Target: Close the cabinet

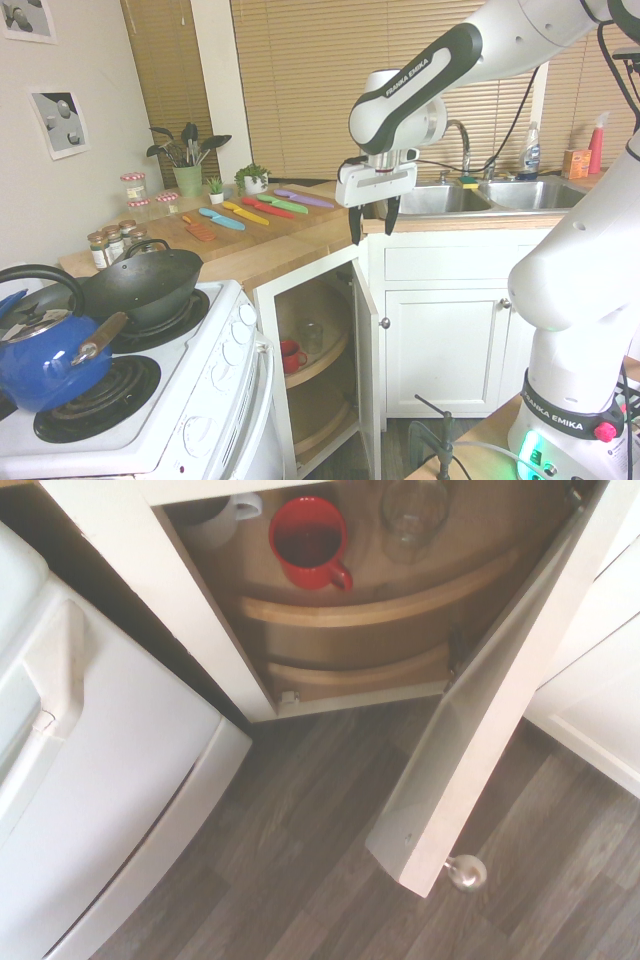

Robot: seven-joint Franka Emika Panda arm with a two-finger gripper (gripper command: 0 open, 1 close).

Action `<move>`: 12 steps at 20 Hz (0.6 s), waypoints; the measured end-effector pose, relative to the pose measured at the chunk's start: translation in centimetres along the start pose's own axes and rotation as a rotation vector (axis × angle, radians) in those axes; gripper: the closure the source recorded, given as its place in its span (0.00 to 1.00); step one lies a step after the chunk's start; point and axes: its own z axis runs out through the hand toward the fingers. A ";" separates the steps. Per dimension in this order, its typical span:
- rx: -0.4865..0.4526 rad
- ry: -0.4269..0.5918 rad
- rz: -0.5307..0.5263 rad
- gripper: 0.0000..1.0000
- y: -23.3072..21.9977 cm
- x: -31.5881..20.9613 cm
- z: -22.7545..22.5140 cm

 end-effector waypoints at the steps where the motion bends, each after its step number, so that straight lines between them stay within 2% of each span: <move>1: 0.000 -0.001 0.000 0.00 0.0 0.0 0.0; 5: 0.007 0.010 0.001 0.00 0.3 0.3 0.2; 8: 0.001 0.022 -0.006 0.00 1.0 -0.1 2.1; 12: -0.019 0.051 0.020 0.00 3.2 2.7 4.1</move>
